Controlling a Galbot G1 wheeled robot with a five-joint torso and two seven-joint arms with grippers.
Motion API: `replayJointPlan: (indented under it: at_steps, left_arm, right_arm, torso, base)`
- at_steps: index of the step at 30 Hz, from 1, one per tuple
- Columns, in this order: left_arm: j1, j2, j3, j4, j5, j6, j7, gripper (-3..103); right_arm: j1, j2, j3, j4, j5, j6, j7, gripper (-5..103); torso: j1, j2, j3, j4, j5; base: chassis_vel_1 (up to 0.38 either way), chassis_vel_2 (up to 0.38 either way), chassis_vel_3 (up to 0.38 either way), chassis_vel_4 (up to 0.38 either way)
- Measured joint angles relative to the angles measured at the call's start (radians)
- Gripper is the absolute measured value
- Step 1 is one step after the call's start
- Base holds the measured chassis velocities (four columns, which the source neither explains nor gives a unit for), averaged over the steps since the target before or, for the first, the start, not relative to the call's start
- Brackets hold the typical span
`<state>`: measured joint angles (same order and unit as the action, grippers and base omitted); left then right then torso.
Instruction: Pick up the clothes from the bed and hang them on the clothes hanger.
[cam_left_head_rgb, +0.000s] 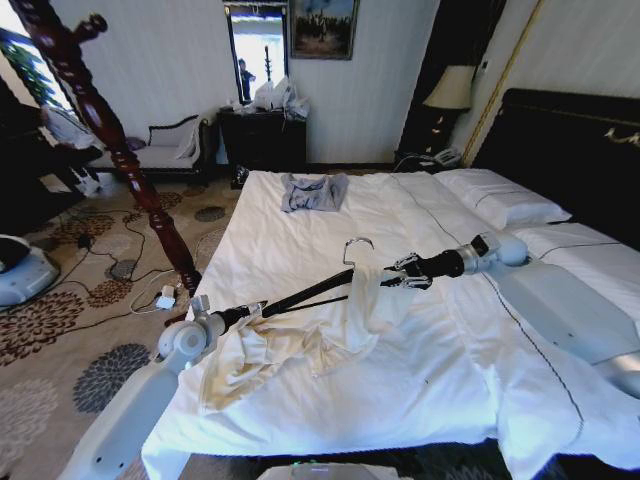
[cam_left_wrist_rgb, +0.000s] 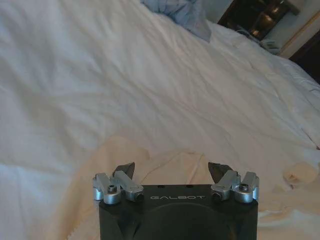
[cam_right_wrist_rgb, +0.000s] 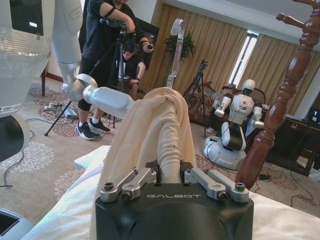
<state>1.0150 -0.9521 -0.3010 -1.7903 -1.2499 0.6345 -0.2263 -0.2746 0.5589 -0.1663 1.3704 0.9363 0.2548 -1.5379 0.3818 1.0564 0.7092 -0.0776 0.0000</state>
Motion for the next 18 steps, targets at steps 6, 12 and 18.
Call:
replayJointPlan:
  at_steps: [6,12,18]
  left_arm:
    - [-0.010,-0.016,0.007,0.021,-0.028,0.044,-0.054,92]
    - [-0.003,-0.019,0.000,0.028,-0.028,0.049,-0.062,70]
    - [0.005,-0.027,-0.007,0.030,-0.013,0.047,-0.061,48]
  right_arm:
    - [-0.002,0.000,0.000,0.004,-0.001,0.003,0.000,19]
    - [-0.002,-0.004,0.000,0.012,-0.001,0.004,0.000,19]
    - [-0.002,-0.007,0.000,0.018,-0.001,0.004,0.000,19]
  torso:
    - [0.000,0.000,0.000,-0.0001,0.0000]
    - [0.000,0.000,0.000,-0.0001,0.0000]
    - [0.000,0.000,0.000,-0.0001,0.0000]
  base:
    - [0.000,0.000,0.000,0.000]
    - [0.000,0.000,0.000,0.000]
    - [0.000,0.000,0.000,0.000]
